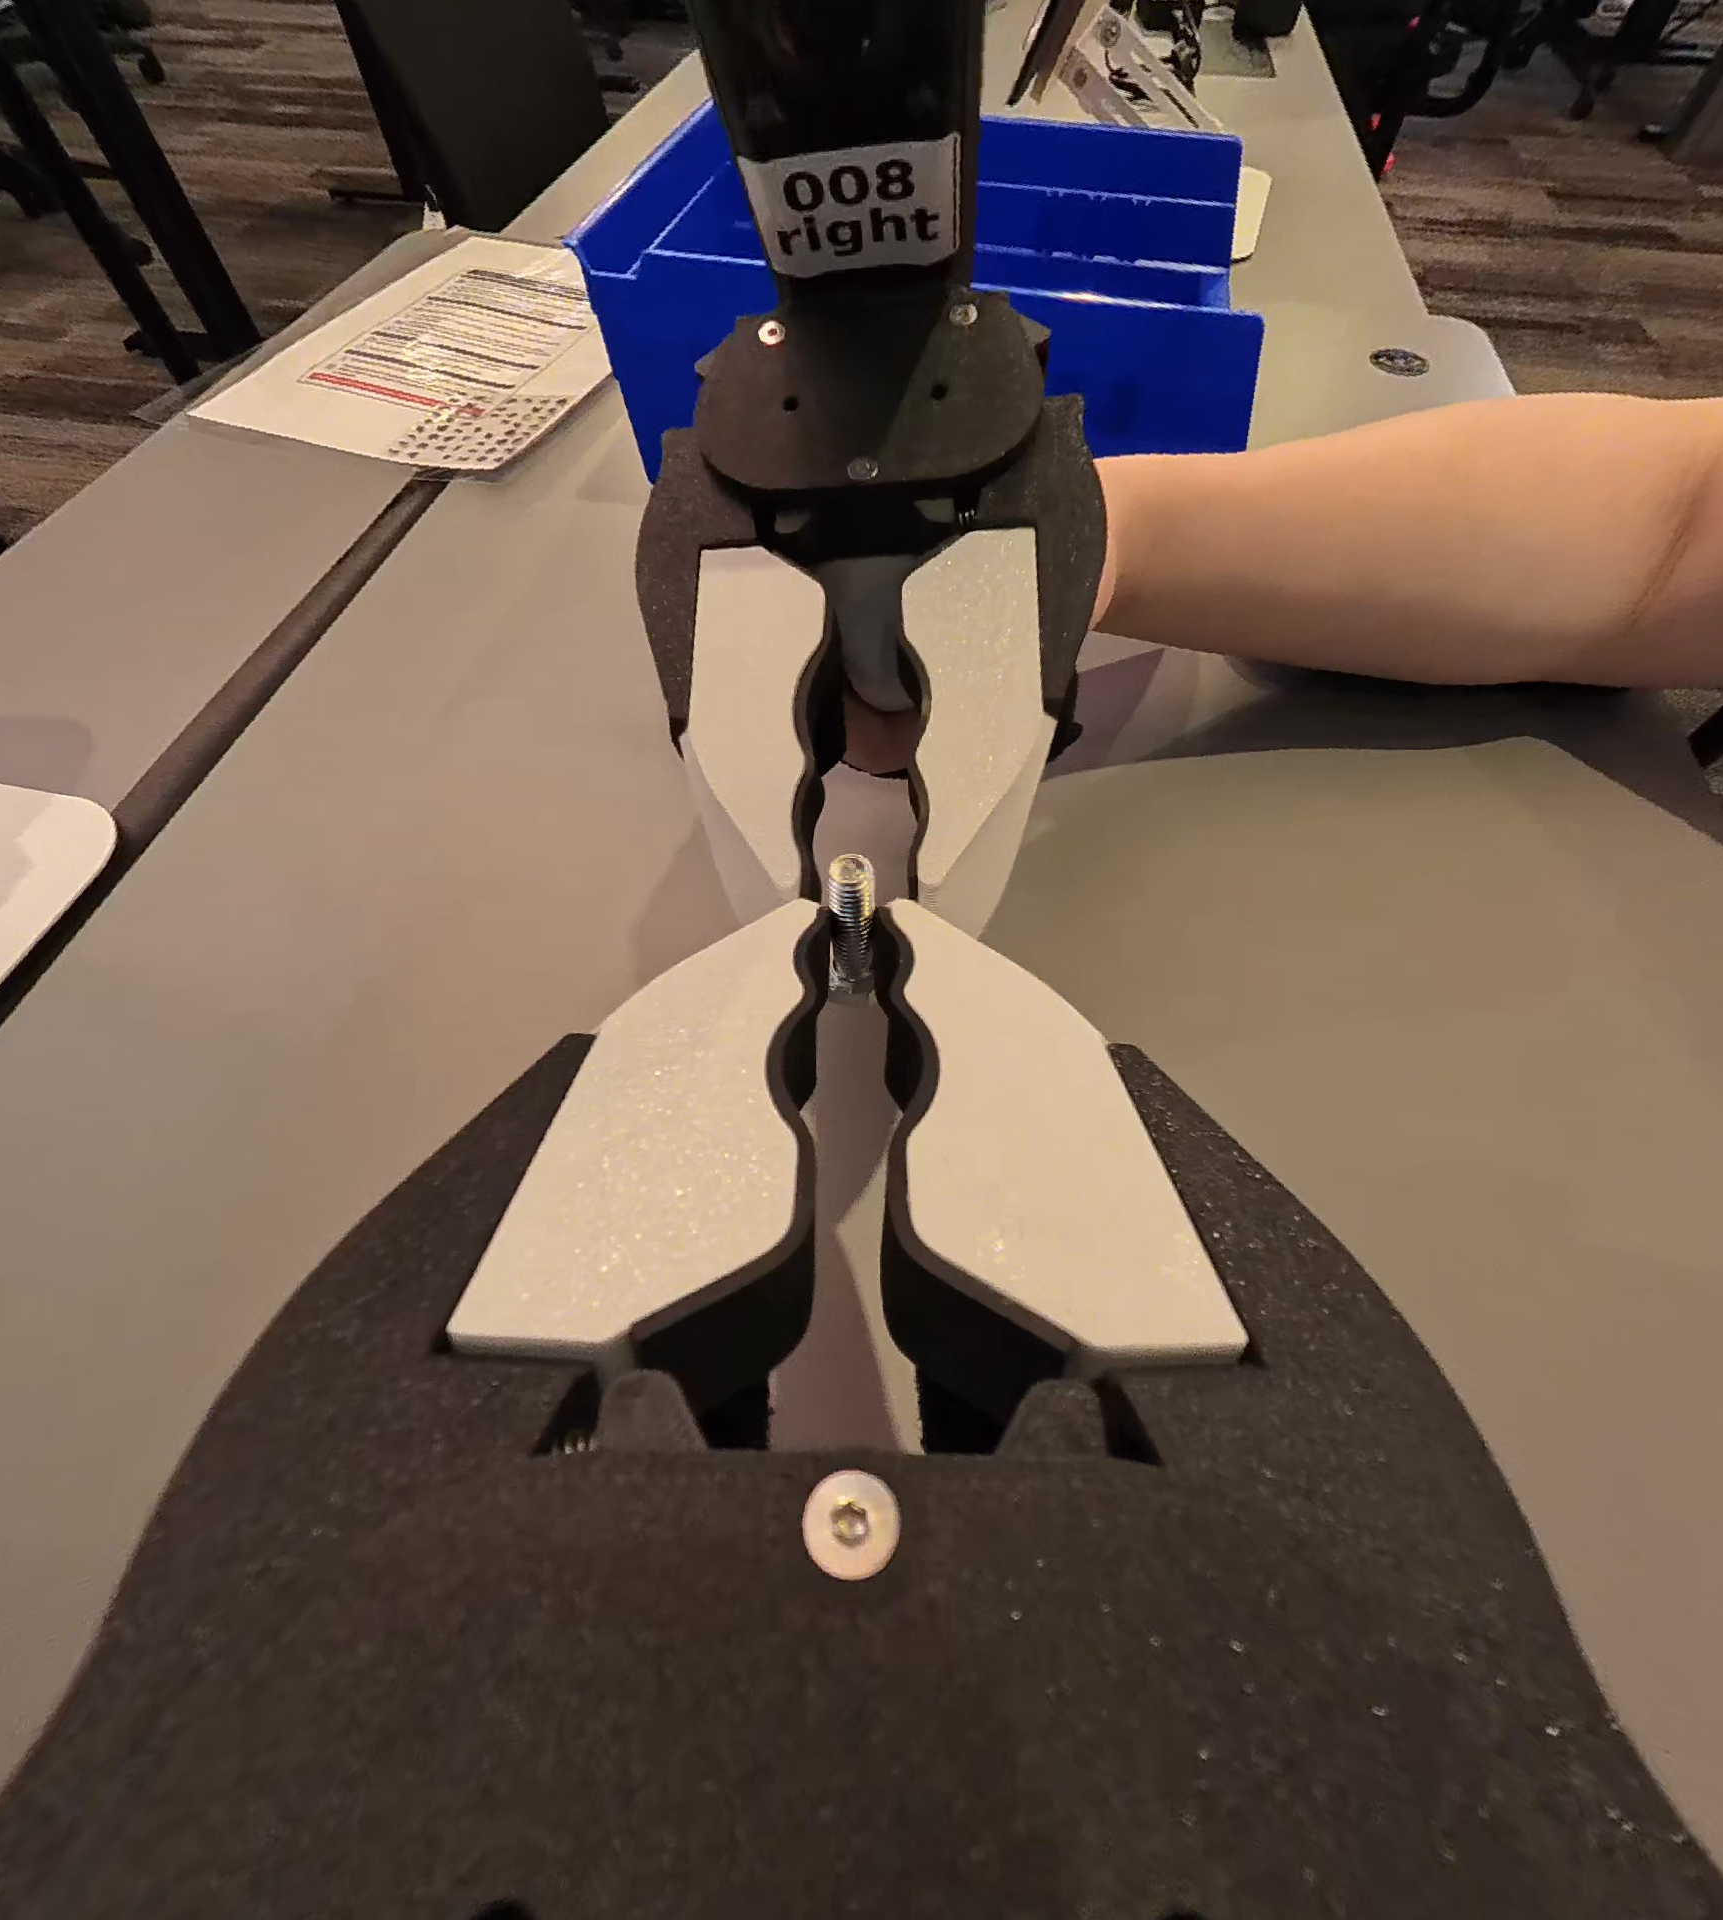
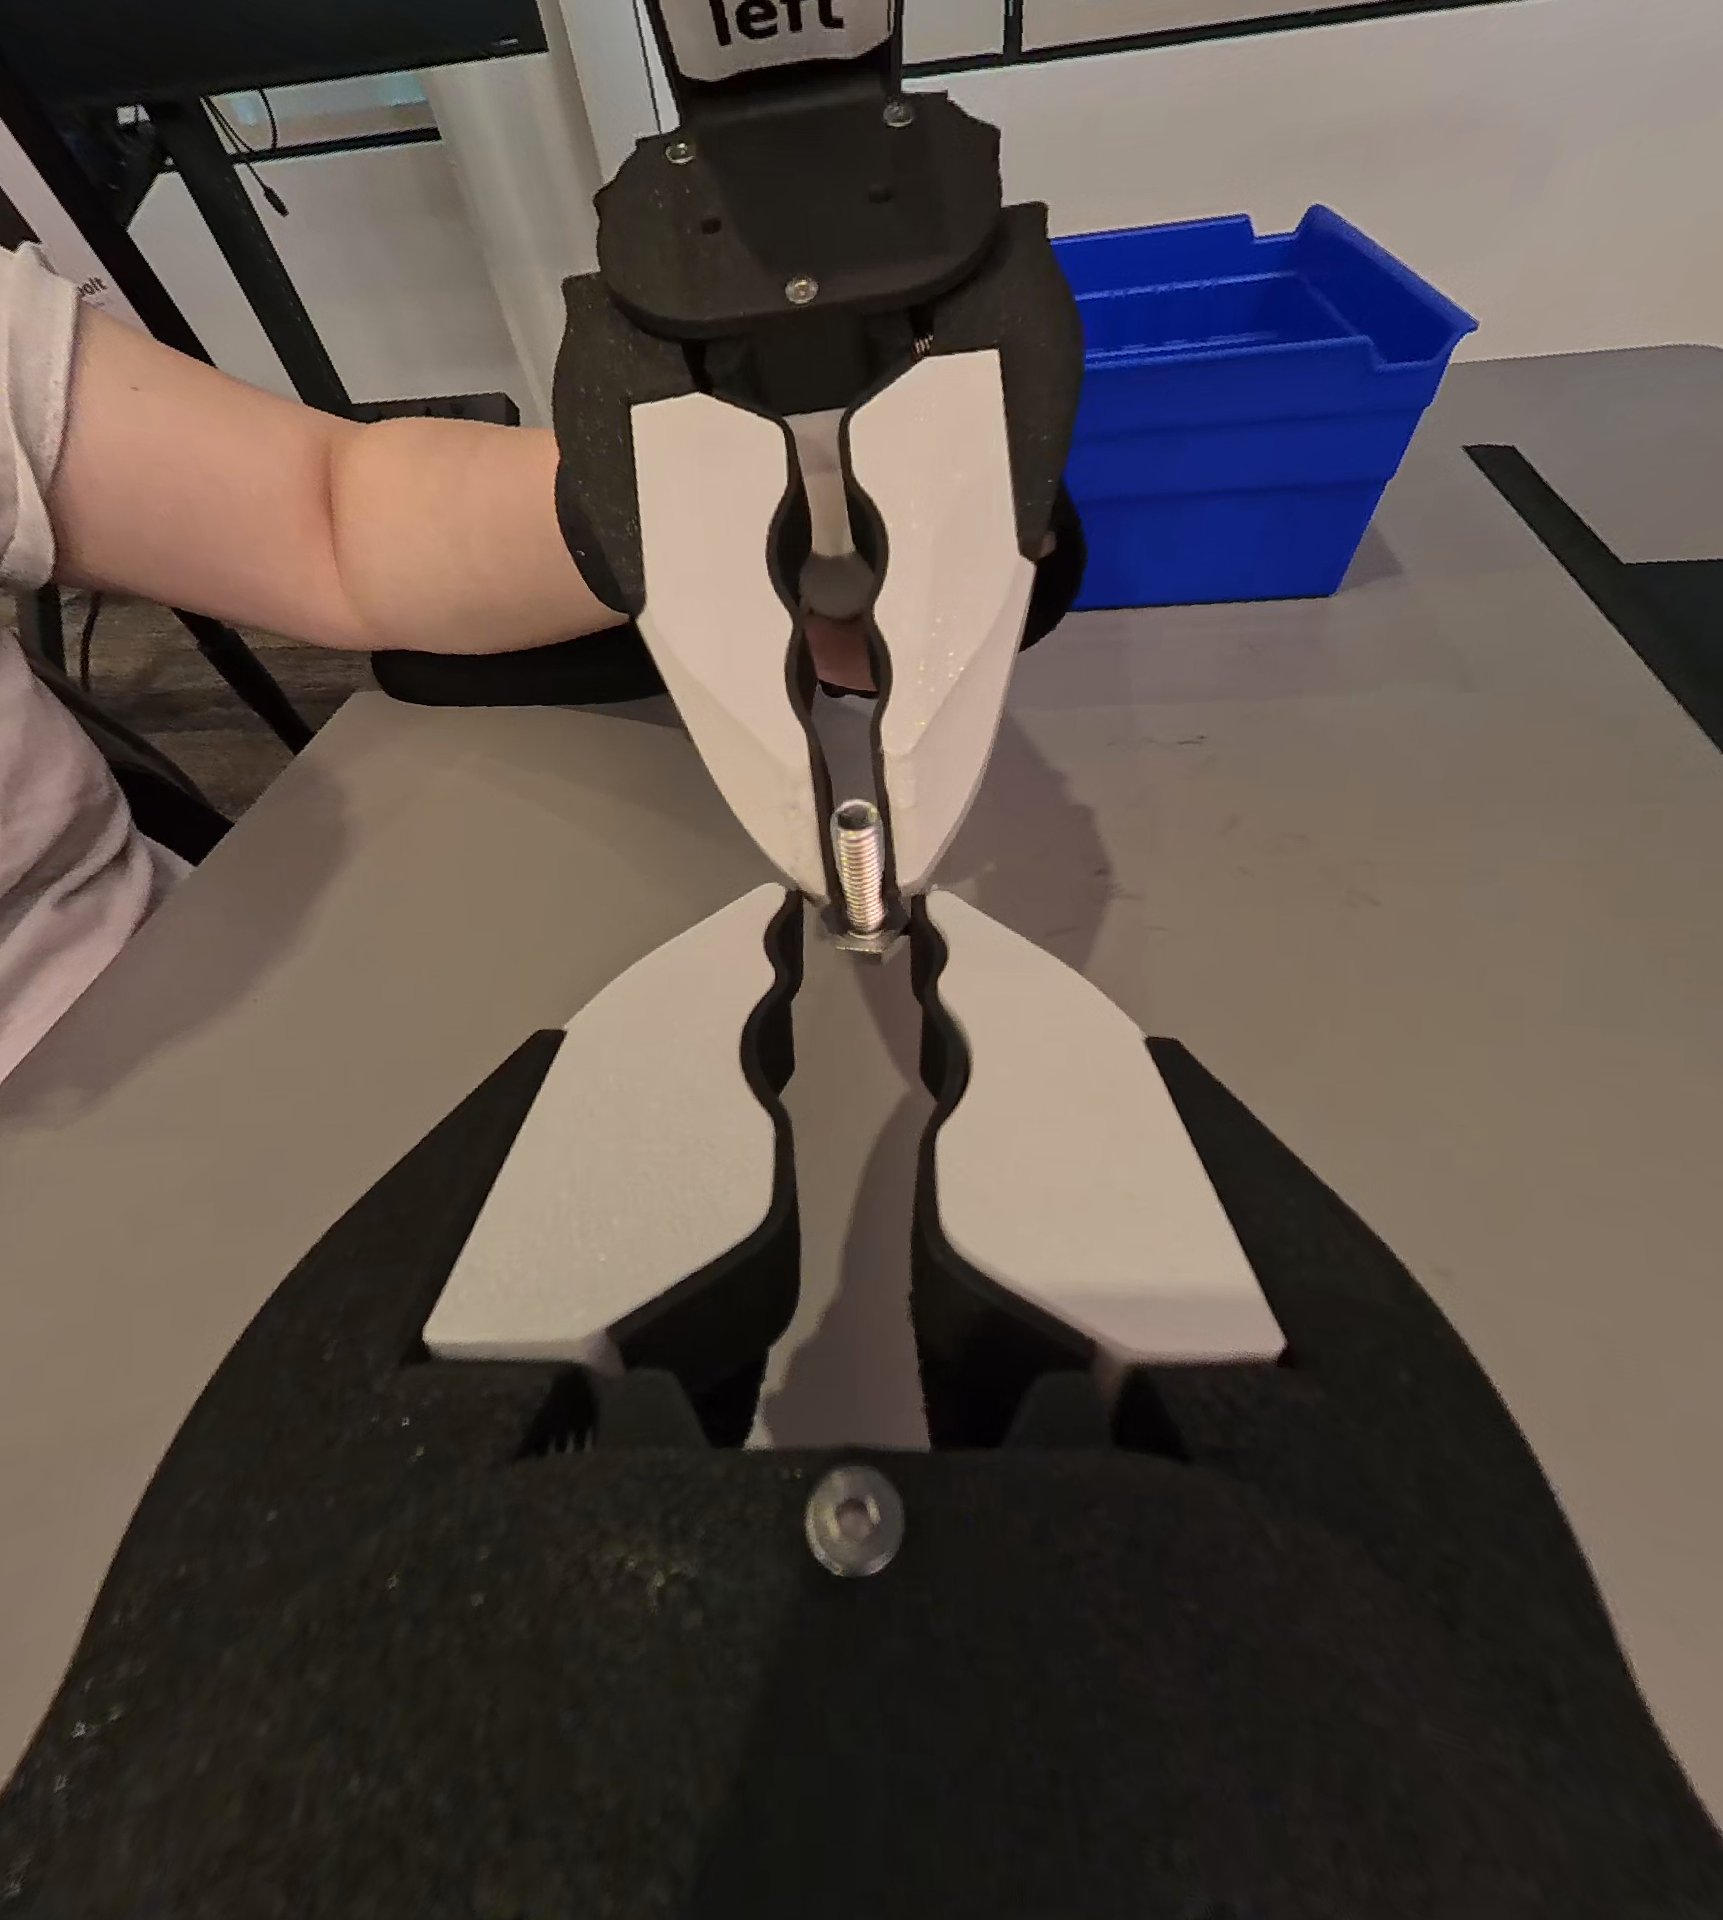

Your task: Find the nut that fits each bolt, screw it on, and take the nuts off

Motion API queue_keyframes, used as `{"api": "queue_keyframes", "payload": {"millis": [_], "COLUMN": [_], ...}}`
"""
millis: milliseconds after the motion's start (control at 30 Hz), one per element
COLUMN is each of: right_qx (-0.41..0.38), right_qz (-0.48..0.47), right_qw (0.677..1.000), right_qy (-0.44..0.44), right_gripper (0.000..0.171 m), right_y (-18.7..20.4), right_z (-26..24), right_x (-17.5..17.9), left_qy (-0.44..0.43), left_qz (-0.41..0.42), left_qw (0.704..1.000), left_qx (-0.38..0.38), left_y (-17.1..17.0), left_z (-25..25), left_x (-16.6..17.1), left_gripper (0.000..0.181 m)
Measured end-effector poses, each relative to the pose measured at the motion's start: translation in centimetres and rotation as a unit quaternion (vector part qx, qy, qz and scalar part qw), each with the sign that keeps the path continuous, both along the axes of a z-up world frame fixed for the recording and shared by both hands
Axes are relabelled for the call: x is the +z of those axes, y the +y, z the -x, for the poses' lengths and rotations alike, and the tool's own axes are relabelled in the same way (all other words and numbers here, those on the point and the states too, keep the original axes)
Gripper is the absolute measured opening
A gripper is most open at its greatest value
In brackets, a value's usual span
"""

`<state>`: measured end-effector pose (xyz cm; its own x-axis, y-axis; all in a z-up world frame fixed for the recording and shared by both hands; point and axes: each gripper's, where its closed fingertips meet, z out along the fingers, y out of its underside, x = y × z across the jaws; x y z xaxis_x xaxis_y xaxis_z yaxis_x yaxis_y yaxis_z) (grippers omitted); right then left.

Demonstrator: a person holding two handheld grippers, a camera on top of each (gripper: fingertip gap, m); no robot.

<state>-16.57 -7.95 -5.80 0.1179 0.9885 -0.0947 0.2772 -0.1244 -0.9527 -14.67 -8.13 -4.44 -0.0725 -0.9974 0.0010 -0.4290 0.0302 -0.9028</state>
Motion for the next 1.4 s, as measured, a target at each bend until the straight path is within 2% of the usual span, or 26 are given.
{"api": "queue_keyframes", "payload": {"millis": [300, 367, 467, 733, 1067, 1400], "right_qx": [-0.008, -0.015, -0.029, -0.077, -0.075, -0.072], "right_qz": [0.001, -0.001, 0.007, 0.038, -0.005, -0.013], "right_qw": [1.0, 0.999, 0.997, 0.98, 0.966, 0.962], "right_qy": [-0.029, -0.044, -0.065, -0.178, -0.248, -0.264], "right_gripper": [0.015, 0.015, 0.015, 0.015, 0.015, 0.016], "right_y": [0.4, 0.7, 1.4, 3.3, 3.3, 3.0], "right_z": [-0.3, -0.4, -0.5, -1.7, -2.1, -2.5], "right_x": [-1.1, -2.0, -3.7, -8.7, -9.8, -9.8], "left_qy": [0.012, 0.011, 0.011, -0.003, -0.005, -0.008], "left_qz": [0.02, 0.023, 0.023, 0.027, 0.025, 0.022], "left_qw": [1.0, 1.0, 0.999, 0.997, 0.997, 0.997], "left_qx": [0.007, 0.018, 0.032, 0.069, 0.072, 0.073], "left_y": [0.4, 0.8, 1.6, 3.8, 4.0, 3.9], "left_z": [0.1, 0.1, 0.4, 2.2, 2.4, 2.6], "left_x": [-0.8, -0.9, -0.9, 0.8, 1.3, 1.8], "left_gripper": [0.009, 0.022, 0.03, 0.023, 0.02, 0.019]}}
